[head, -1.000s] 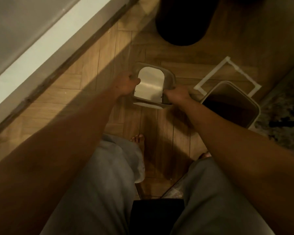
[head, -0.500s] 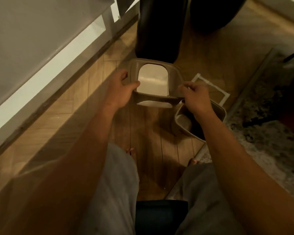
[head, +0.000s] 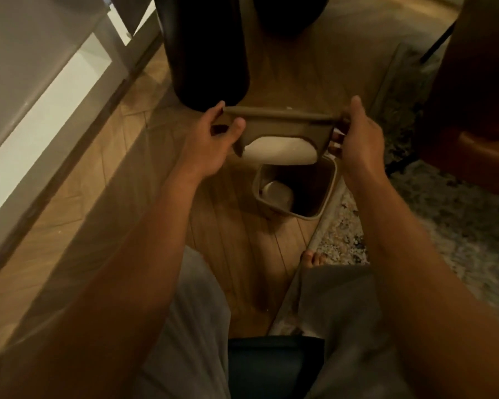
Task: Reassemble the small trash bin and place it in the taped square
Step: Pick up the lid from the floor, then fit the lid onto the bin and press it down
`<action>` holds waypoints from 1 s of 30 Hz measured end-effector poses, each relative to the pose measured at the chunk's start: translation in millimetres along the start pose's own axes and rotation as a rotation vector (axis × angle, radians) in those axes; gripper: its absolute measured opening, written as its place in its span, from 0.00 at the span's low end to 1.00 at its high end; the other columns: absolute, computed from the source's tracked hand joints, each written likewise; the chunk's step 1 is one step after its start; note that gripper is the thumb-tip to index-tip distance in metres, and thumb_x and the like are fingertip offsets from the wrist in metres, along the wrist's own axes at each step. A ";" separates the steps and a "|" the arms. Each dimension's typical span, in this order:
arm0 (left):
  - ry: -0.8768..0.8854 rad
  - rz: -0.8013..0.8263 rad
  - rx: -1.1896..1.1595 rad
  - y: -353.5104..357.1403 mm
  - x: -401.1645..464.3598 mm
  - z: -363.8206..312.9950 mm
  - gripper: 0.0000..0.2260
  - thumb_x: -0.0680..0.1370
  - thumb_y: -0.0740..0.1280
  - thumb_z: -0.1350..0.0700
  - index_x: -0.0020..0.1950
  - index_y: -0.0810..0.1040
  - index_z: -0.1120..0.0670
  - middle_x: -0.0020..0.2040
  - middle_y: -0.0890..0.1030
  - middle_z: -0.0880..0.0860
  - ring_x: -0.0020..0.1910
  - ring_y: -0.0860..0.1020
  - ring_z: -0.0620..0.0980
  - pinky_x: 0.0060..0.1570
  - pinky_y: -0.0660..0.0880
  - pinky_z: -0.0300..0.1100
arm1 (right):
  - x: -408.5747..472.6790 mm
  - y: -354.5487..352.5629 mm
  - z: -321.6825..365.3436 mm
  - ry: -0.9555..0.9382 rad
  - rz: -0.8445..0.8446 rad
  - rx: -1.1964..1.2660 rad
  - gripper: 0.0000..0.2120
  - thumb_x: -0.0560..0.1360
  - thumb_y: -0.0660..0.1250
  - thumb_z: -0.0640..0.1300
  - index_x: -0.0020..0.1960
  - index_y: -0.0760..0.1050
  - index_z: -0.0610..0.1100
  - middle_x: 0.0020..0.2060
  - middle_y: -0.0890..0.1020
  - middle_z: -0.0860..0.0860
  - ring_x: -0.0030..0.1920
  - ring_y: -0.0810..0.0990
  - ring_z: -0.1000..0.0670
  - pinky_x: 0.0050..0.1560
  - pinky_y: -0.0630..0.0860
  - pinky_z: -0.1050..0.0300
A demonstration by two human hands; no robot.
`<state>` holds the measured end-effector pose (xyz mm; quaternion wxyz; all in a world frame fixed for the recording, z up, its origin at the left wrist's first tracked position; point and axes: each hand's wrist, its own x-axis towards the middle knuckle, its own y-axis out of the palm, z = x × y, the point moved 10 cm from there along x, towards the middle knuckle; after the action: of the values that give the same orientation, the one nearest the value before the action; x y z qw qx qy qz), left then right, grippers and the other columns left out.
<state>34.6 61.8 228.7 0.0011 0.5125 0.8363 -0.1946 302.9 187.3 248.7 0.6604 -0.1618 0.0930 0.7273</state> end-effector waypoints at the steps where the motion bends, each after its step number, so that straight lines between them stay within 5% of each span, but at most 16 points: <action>1: -0.027 -0.009 -0.043 6.6 5.8 1.0 0.37 0.68 0.67 0.28 0.72 0.71 0.45 0.68 0.76 0.46 0.63 0.77 0.41 0.61 0.76 0.47 | 2.0 -5.4 2.4 -0.009 -0.005 -0.006 0.21 0.82 0.58 0.60 0.60 0.82 0.48 0.48 0.88 0.56 0.42 0.86 0.58 0.37 0.78 0.63; 4: -0.066 0.016 -0.087 28.4 16.4 -0.1 0.27 0.67 0.64 0.24 0.57 0.79 0.40 0.53 0.83 0.39 0.54 0.81 0.39 0.59 0.78 0.50 | 2.7 -16.0 14.1 -0.101 -0.001 -0.091 0.19 0.84 0.55 0.57 0.55 0.83 0.52 0.47 0.87 0.61 0.44 0.84 0.65 0.37 0.75 0.72; 6: -0.098 0.035 -0.140 42.4 21.7 1.5 0.24 0.69 0.62 0.25 0.54 0.79 0.40 0.52 0.84 0.39 0.53 0.81 0.41 0.58 0.79 0.51 | 3.8 -15.0 21.1 -0.185 0.044 -0.150 0.19 0.85 0.55 0.54 0.52 0.84 0.49 0.44 0.86 0.61 0.45 0.83 0.65 0.40 0.74 0.74; 11: -0.176 0.051 -0.289 67.7 34.6 9.5 0.21 0.76 0.56 0.30 0.61 0.76 0.39 0.56 0.84 0.42 0.53 0.83 0.43 0.49 0.80 0.45 | 18.0 -10.3 23.4 -0.298 0.134 -0.271 0.21 0.85 0.56 0.55 0.68 0.80 0.49 0.61 0.82 0.52 0.58 0.79 0.59 0.57 0.75 0.67; 16: -0.230 0.149 -0.272 94.6 39.6 18.7 0.25 0.74 0.47 0.26 0.62 0.71 0.33 0.61 0.80 0.40 0.62 0.78 0.45 0.60 0.76 0.48 | 31.1 -7.2 13.4 -0.330 0.188 -0.406 0.32 0.82 0.57 0.64 0.82 0.59 0.54 0.70 0.65 0.49 0.67 0.68 0.58 0.57 0.67 0.81; 18: -0.218 0.180 -0.281 101.5 40.9 19.3 0.24 0.76 0.46 0.28 0.62 0.72 0.34 0.56 0.83 0.37 0.56 0.81 0.41 0.51 0.79 0.40 | 38.7 -4.8 5.2 -0.311 0.240 -0.449 0.34 0.81 0.57 0.66 0.83 0.55 0.56 0.77 0.58 0.50 0.73 0.64 0.55 0.64 0.68 0.75; 20: -0.198 0.201 -0.296 104.9 43.4 19.4 0.21 0.78 0.46 0.31 0.61 0.72 0.35 0.51 0.83 0.34 0.52 0.81 0.37 0.45 0.79 0.36 | 46.8 -4.0 -3.1 -0.280 0.268 -0.477 0.36 0.80 0.56 0.68 0.83 0.53 0.56 0.79 0.57 0.51 0.76 0.63 0.51 0.71 0.70 0.59; 24: -0.193 0.241 -0.284 108.2 45.8 26.5 0.20 0.76 0.50 0.28 0.61 0.71 0.31 0.53 0.82 0.32 0.54 0.80 0.36 0.49 0.79 0.39 | 55.8 -6.9 -16.0 -0.219 0.227 -0.488 0.41 0.76 0.56 0.74 0.83 0.54 0.58 0.80 0.60 0.53 0.77 0.63 0.53 0.70 0.67 0.59; 27: -0.223 0.227 -0.253 107.1 48.6 36.1 0.31 0.76 0.53 0.28 0.75 0.64 0.40 0.63 0.78 0.37 0.63 0.77 0.43 0.59 0.77 0.47 | 60.3 -6.3 -24.0 -0.165 0.186 -0.492 0.44 0.73 0.56 0.78 0.82 0.57 0.59 0.80 0.62 0.54 0.78 0.64 0.52 0.75 0.66 0.51; 30: -0.252 0.130 -0.167 95.1 52.7 43.7 0.37 0.73 0.56 0.27 0.75 0.59 0.48 0.66 0.74 0.46 0.63 0.75 0.48 0.62 0.75 0.53 | 63.9 -5.4 -30.1 -0.111 0.143 -0.472 0.46 0.72 0.56 0.78 0.82 0.60 0.55 0.79 0.67 0.55 0.76 0.68 0.53 0.72 0.67 0.54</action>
<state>82.5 130.6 146.9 0.1614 0.5352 0.8079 -0.1868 306.9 236.9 198.3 0.5553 -0.2642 -0.1045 0.7816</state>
